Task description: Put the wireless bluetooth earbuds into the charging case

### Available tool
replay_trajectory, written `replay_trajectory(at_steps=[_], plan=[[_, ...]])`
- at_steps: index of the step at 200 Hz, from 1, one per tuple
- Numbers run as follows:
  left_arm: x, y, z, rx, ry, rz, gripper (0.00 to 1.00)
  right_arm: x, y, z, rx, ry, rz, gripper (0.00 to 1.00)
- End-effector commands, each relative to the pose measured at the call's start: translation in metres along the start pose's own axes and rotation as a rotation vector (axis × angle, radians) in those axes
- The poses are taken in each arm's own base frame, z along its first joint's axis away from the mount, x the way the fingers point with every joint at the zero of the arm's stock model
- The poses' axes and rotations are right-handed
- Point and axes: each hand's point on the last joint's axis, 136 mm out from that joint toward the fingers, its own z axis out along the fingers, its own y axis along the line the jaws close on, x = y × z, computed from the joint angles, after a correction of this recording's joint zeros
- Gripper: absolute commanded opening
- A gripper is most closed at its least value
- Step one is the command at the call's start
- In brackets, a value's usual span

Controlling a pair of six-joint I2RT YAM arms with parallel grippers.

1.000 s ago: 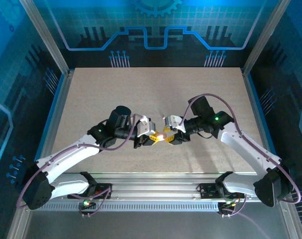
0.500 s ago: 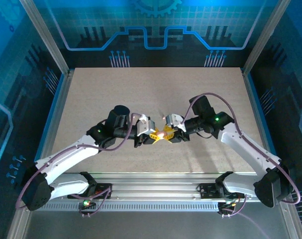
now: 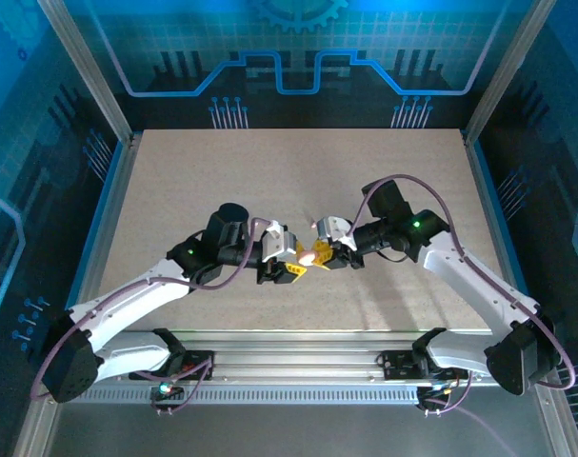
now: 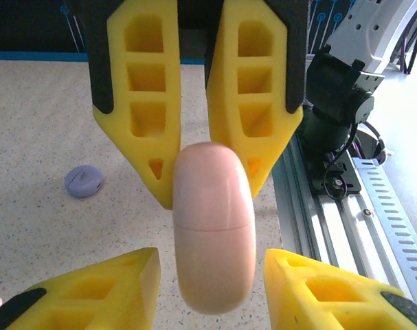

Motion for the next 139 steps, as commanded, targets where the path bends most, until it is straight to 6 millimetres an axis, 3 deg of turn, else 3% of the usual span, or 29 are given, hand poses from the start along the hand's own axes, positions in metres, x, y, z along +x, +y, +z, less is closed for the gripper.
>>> replay_trajectory(at_steps=[1, 100, 139], plan=[[-0.0064, -0.0077, 0.001, 0.05, -0.018, 0.003, 0.44, -0.0033, 0.0024, 0.0014, -0.015, 0.027, -0.021, 0.16], [-0.0061, -0.0094, -0.0002, 0.058, -0.004, -0.001, 0.34, -0.0005, -0.0009, 0.0083, -0.02, 0.086, -0.029, 0.15], [-0.0078, -0.0087, -0.0003, 0.055, -0.006, 0.004, 0.19, -0.0042, 0.0008, 0.0079, -0.023, 0.072, -0.023, 0.17]])
